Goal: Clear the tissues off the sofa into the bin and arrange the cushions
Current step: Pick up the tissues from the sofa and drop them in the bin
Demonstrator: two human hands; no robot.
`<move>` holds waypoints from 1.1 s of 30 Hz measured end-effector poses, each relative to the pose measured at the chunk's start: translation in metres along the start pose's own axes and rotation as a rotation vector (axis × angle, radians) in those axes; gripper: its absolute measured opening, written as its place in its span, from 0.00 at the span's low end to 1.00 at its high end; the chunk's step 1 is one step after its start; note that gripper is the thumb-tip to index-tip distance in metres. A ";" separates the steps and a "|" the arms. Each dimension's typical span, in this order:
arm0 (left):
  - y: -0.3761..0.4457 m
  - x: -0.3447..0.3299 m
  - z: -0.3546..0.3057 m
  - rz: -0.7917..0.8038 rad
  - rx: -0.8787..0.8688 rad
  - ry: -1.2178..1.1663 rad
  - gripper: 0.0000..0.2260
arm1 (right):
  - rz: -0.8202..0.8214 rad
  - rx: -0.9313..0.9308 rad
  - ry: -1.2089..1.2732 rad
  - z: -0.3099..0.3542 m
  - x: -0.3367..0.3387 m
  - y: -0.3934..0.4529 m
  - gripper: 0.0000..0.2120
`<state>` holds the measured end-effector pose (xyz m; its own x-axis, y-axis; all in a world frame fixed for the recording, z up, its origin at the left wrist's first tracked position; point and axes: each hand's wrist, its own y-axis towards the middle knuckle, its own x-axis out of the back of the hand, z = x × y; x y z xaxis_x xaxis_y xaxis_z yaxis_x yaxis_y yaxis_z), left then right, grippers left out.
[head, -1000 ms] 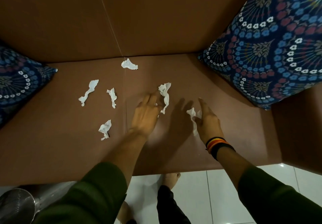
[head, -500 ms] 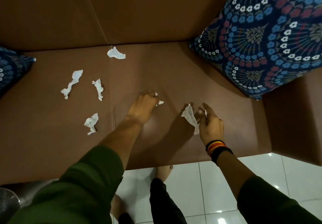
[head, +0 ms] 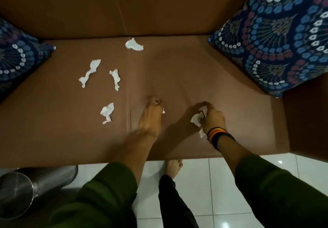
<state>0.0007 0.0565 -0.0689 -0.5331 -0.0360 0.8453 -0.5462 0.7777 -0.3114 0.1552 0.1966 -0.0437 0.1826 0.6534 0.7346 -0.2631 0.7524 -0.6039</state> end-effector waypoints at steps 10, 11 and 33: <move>-0.071 0.029 0.058 -0.077 0.208 -0.206 0.08 | 0.002 0.041 0.170 0.043 -0.029 -0.063 0.06; -0.084 0.037 0.070 -0.070 0.224 -0.211 0.08 | 0.013 0.066 0.186 0.054 -0.036 -0.075 0.06; -0.389 0.095 0.520 -0.481 1.127 -0.520 0.10 | 0.554 0.419 0.134 0.356 -0.517 -0.325 0.12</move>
<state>-0.1734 -0.5761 -0.0929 -0.1829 -0.5894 0.7869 -0.8470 -0.3119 -0.4305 -0.1908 -0.4154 -0.1178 0.0244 0.9559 0.2927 -0.6884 0.2284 -0.6885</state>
